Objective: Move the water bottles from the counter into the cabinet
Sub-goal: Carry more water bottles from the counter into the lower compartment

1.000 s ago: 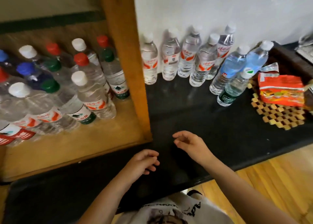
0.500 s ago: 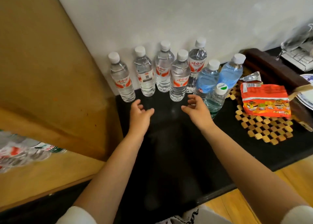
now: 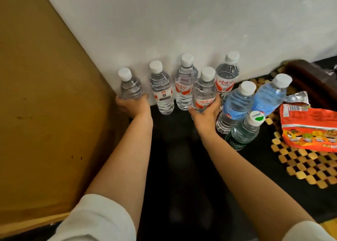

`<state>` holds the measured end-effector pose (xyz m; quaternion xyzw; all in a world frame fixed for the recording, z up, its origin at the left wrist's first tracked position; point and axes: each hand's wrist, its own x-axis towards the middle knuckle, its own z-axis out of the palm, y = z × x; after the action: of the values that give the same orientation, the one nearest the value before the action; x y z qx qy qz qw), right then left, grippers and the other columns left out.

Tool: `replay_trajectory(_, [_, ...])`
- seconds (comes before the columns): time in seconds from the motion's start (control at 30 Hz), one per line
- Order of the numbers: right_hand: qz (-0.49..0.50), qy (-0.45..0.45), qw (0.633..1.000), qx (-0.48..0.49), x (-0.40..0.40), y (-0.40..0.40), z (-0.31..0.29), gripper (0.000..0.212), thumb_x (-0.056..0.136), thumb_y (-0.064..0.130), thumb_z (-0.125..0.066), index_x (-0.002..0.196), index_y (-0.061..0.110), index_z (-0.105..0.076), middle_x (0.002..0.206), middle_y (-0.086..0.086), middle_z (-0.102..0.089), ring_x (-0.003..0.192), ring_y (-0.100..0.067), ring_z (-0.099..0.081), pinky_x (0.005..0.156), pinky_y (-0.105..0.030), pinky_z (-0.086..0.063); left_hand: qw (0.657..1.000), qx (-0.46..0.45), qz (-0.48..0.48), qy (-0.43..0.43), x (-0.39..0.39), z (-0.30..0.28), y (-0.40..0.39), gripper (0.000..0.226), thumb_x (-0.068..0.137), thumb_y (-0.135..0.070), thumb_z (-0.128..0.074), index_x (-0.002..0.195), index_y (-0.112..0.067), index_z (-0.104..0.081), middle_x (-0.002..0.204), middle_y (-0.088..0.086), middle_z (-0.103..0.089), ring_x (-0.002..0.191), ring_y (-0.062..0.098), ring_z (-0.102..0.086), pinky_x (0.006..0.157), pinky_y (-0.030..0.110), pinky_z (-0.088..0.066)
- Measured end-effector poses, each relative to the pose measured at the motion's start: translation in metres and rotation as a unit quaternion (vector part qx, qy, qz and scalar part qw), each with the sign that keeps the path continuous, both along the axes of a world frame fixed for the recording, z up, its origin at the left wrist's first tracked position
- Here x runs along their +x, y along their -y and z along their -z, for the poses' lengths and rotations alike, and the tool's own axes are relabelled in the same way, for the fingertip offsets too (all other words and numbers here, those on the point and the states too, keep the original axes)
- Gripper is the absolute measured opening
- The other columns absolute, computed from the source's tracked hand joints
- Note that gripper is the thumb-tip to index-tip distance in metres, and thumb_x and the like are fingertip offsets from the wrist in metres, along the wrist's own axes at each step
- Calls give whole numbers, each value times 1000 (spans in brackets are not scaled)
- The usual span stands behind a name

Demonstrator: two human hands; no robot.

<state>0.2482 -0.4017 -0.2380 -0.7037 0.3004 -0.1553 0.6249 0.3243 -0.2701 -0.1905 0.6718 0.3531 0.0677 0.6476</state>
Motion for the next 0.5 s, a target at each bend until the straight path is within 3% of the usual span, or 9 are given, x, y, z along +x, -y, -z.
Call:
replay_trajectory(0.17, [8,26,1000,9,10,8,10,88,73,12,-74,142,21,-20,140,-5,-38,129,-18,-39,100,-25,-30,999,-12,-24,45,19,4,-1,82,65,-20,-81,133,-15,-36,132,5,-51,121,24,-50,103,39,-42])
replay_trajectory(0.27, [10,14,1000,-4,13,14,13,82,73,16,-75,139,20,-26,131,-2,-50,121,-18,-48,95,-25,-35,998,4,-21,51,20,8,-1,80,66,-25,-81,132,-13,-36,132,6,-51,121,24,-51,103,36,-41])
replay_trajectory(0.43, [-17,-19,998,-54,12,21,15,77,74,21,-74,136,19,-29,129,-4,-54,119,-23,-51,100,-35,-40,997,57,18,51,7,11,1,77,73,-25,-77,132,-8,-31,134,9,-47,123,25,-48,94,25,-37])
replay_trajectory(0.5, [-34,-26,997,-62,8,22,14,75,74,22,-74,134,18,-30,127,-4,-55,117,-23,-53,95,-33,-42,996,68,40,49,-8,11,3,75,75,-25,-75,133,-8,-29,135,9,-46,123,25,-48,92,24,-36])
